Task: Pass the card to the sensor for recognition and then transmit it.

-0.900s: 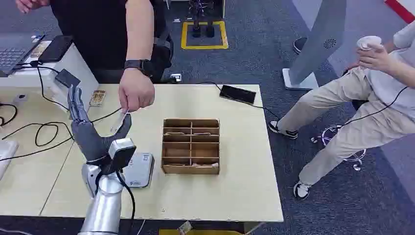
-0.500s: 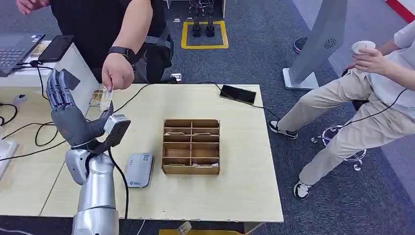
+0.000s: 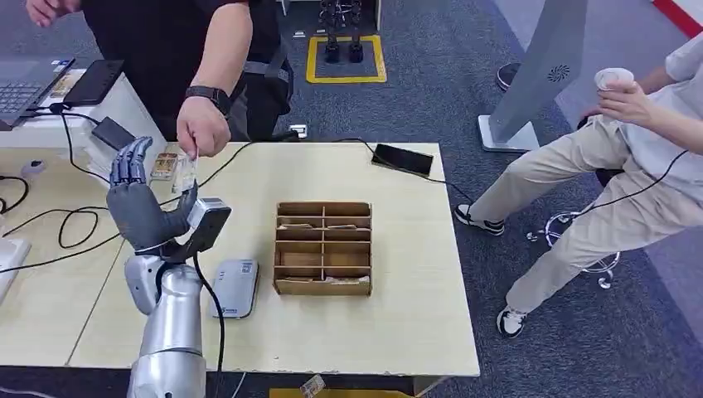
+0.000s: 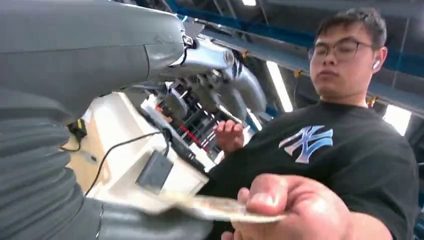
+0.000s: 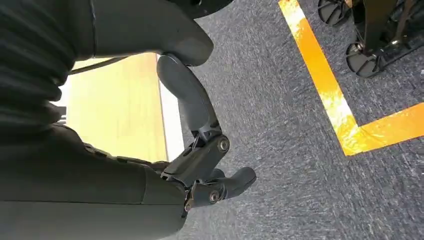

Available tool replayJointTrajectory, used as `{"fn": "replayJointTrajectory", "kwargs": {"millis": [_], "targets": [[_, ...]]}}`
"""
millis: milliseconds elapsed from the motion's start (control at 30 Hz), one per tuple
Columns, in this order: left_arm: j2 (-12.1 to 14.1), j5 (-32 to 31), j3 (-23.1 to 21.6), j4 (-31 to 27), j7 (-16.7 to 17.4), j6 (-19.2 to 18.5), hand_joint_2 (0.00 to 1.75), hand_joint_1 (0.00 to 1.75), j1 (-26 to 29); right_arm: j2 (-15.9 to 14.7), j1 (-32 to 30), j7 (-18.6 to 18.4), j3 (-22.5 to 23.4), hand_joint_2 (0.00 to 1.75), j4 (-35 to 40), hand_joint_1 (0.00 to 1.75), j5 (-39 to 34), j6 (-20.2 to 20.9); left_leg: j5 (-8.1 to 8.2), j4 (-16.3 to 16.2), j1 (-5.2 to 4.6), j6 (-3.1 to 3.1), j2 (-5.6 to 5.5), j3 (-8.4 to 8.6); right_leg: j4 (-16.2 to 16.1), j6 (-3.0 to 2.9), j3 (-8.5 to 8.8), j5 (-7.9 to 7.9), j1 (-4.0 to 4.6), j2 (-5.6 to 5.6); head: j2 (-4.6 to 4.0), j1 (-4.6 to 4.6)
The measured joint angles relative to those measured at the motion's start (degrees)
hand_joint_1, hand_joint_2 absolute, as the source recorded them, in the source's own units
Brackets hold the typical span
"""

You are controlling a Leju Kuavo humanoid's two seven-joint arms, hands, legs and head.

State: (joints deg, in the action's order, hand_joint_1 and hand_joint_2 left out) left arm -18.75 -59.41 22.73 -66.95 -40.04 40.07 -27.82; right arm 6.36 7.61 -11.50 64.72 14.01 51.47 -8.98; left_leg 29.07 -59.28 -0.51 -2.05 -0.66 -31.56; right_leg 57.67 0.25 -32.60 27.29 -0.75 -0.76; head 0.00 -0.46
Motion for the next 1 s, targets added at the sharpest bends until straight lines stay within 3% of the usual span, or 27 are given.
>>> {"fn": "replayJointTrajectory", "kwargs": {"millis": [733,1000], "targets": [[-0.02,2.10,-0.35,2.80,-0.07,0.02,1.75,1.75,-0.04,-0.39,0.00,-0.13,-1.40,1.75,0.00,0.00,0.79,-0.96,0.01,0.00,0.00,0.00,0.01,-0.01,0.00,0.00,-0.02,0.00,0.00,-0.04,0.00,0.00],[0.00,5.20,-2.34,1.79,-0.07,0.02,1.75,1.75,0.66,-0.39,0.01,-0.22,-1.47,1.75,-0.02,0.00,0.87,-0.94,0.01,0.00,0.00,-0.01,-0.02,-0.04,0.00,0.00,-0.02,0.00,-0.01,-0.03,0.00,0.00]]}}
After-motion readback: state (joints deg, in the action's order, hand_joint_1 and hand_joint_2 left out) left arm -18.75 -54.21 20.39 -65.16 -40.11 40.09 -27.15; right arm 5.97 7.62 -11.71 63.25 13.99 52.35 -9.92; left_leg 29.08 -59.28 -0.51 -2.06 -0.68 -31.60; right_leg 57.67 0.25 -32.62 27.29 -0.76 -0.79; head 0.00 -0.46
